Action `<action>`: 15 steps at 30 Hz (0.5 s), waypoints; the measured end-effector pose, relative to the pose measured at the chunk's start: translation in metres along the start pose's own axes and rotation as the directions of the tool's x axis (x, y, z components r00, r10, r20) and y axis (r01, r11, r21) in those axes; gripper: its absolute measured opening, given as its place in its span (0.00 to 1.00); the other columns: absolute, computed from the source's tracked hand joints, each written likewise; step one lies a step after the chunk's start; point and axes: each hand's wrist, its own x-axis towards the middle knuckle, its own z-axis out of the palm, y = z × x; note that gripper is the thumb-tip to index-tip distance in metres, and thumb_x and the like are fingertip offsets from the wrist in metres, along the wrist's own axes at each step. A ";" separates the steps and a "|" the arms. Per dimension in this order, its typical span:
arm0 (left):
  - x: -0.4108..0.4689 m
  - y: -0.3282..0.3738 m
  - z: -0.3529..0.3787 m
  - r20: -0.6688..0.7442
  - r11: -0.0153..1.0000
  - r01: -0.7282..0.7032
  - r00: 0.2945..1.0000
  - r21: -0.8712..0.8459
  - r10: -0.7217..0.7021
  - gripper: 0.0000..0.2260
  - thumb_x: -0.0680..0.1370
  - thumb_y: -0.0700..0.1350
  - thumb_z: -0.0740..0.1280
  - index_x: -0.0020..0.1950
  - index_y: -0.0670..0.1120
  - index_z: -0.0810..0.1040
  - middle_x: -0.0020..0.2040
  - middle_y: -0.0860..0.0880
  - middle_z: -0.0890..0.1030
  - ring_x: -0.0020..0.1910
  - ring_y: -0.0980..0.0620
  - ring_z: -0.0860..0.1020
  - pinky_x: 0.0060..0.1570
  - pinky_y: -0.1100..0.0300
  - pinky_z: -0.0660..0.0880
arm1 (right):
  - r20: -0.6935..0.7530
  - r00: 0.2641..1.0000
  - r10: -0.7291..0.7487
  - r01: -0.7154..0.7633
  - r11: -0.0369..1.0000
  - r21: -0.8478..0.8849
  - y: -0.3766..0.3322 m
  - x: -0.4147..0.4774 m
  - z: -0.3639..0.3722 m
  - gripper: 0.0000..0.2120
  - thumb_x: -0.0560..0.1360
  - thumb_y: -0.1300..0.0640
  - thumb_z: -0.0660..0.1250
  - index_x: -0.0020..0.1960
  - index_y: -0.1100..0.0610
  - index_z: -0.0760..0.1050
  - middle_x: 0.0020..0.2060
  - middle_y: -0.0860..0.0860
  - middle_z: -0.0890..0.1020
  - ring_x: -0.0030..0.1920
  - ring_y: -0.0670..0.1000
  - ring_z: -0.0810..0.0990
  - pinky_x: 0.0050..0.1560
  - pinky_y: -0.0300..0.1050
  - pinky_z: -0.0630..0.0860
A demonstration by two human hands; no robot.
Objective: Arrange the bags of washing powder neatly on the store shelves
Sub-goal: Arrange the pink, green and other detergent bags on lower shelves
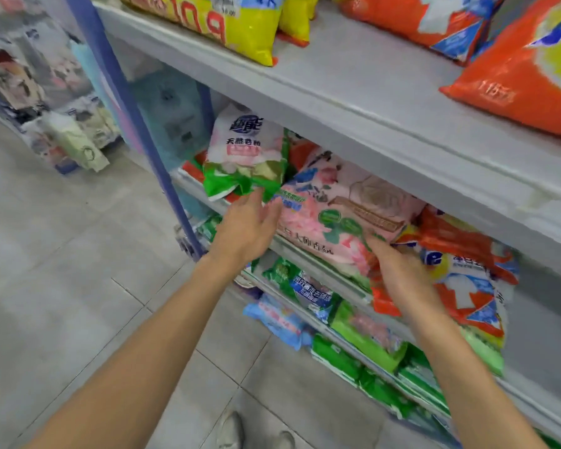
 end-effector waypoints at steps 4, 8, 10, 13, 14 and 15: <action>0.036 0.003 0.022 0.055 1.000 0.006 0.998 -0.027 -0.004 0.27 0.83 0.63 0.56 0.71 0.44 0.72 0.69 0.41 0.71 0.65 0.38 0.74 0.65 0.47 0.71 | 0.045 0.998 0.037 -0.048 0.962 0.270 -0.008 0.015 0.021 0.33 0.57 0.25 0.76 0.53 0.46 0.82 0.52 0.48 0.86 0.41 0.44 0.81 0.59 0.57 0.81; 0.047 0.001 0.037 0.051 0.998 0.012 0.999 -0.066 -0.008 0.33 0.79 0.67 0.60 0.76 0.46 0.67 0.74 0.42 0.64 0.69 0.36 0.71 0.71 0.45 0.67 | -0.034 0.998 0.047 -0.033 0.947 0.320 -0.005 0.026 0.036 0.28 0.60 0.40 0.84 0.54 0.47 0.76 0.50 0.45 0.85 0.47 0.46 0.85 0.53 0.50 0.83; 0.044 0.000 0.041 0.038 0.992 0.017 0.999 -0.127 -0.012 0.35 0.78 0.66 0.60 0.77 0.44 0.66 0.75 0.42 0.62 0.72 0.36 0.68 0.74 0.45 0.64 | -0.096 0.995 0.004 0.033 0.927 0.374 -0.003 0.029 0.041 0.30 0.61 0.49 0.85 0.57 0.47 0.75 0.47 0.43 0.87 0.46 0.45 0.87 0.49 0.48 0.84; 0.036 0.004 0.044 0.001 0.982 0.045 0.999 -0.186 -0.046 0.31 0.80 0.62 0.62 0.76 0.44 0.65 0.78 0.45 0.58 0.76 0.38 0.58 0.75 0.46 0.58 | -0.113 0.993 0.019 0.040 0.870 0.492 -0.003 0.036 0.044 0.24 0.63 0.62 0.83 0.52 0.48 0.75 0.43 0.44 0.88 0.47 0.47 0.87 0.54 0.53 0.83; 0.033 0.006 0.043 -0.004 0.979 0.053 0.998 -0.197 -0.055 0.30 0.81 0.61 0.63 0.76 0.44 0.65 0.79 0.46 0.57 0.77 0.40 0.55 0.75 0.45 0.57 | -0.085 0.996 0.024 0.026 0.843 0.538 -0.005 0.039 0.043 0.25 0.62 0.66 0.82 0.53 0.51 0.76 0.45 0.48 0.88 0.50 0.52 0.87 0.56 0.57 0.82; 0.031 0.007 0.042 -0.003 0.975 0.059 0.998 -0.214 -0.061 0.29 0.81 0.60 0.63 0.76 0.45 0.65 0.80 0.47 0.56 0.78 0.41 0.52 0.75 0.45 0.56 | -0.044 0.999 0.023 0.007 0.809 0.588 -0.006 0.041 0.042 0.28 0.60 0.68 0.81 0.57 0.56 0.76 0.49 0.53 0.88 0.52 0.56 0.87 0.56 0.60 0.82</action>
